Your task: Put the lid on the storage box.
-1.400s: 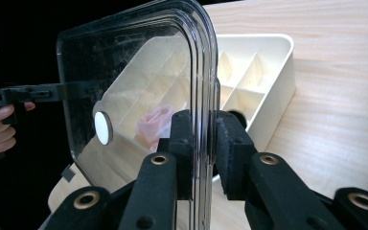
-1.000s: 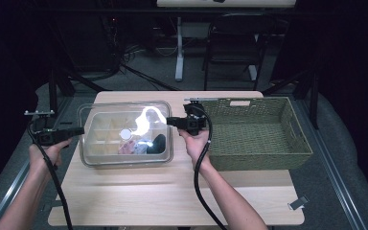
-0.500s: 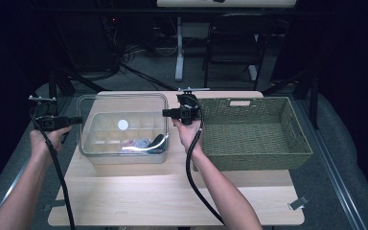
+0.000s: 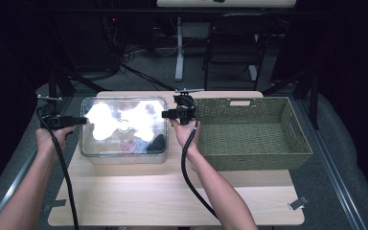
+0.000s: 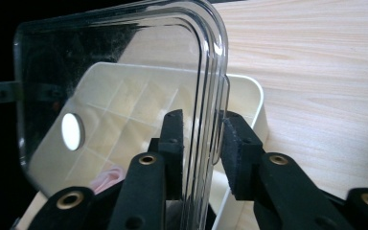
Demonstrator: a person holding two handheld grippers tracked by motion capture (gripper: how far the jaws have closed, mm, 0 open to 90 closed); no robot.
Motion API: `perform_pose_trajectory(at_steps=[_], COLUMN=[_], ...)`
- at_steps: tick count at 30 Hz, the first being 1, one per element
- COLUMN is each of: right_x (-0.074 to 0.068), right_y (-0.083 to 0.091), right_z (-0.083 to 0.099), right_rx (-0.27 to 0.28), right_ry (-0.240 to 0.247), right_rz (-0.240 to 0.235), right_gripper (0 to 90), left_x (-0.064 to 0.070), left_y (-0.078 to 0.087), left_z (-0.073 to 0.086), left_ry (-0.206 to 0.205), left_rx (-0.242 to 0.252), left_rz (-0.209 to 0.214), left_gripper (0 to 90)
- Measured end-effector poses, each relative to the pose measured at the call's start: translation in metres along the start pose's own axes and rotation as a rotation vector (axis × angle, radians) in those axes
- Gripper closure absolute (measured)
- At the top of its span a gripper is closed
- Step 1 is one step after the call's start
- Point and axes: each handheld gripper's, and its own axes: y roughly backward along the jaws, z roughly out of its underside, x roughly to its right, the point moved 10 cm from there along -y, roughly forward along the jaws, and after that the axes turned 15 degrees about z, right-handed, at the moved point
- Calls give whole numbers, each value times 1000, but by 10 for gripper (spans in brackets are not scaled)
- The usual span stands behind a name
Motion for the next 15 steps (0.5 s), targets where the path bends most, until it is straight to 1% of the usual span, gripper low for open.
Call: perform_pose_trajectory(at_steps=[1, 2, 3, 4, 5, 7, 8, 9, 11, 13, 14, 15], right_x=[1, 1, 2, 2, 2, 3, 3, 4, 4, 5, 7, 7], right_y=[-2, -4, -6, -9, -11, -16, -17, -20, -25, -28, -30, -32], right_z=[1, 0, 1, 2, 2, 2, 3, 3, 4, 5, 6, 7], right_rx=[-7, -6, -12, -14, -9, -16, -22, -32, -44, -53, -63, -62], right_ry=[7, -2, -4, -11, -19, -8, -6, -7, -12, -17, -21, -27], right_rz=[10, 9, 14, 20, 23, 54, 62, 71, 90, 99, 100, 105], right_gripper=[704, 702, 698, 695, 687, 669, 665, 661, 650, 647, 646, 642], left_x=[-1, -3, -3, -5, -6, -8, -9, -10, -12, -15, -16, -17], left_y=[-1, -2, -4, -5, -8, -9, -11, -12, -15, -17, -19, -21], left_z=[0, 0, 0, 0, 0, 1, 2, 1, 2, 4, 3, 4], left_ry=[5, 3, 13, 12, 21, 24, 30, 34, 49, 58, 66, 63], left_rx=[3, -7, -7, -12, 0, -10, -12, -1, -5, -24, -10, -20], left_rz=[2, 2, 2, 5, 1, 3, 4, 6, 11, 16, 22, 11], left_gripper=[704, 704, 703, 702, 698, 691, 689, 689, 688, 687, 686, 681])
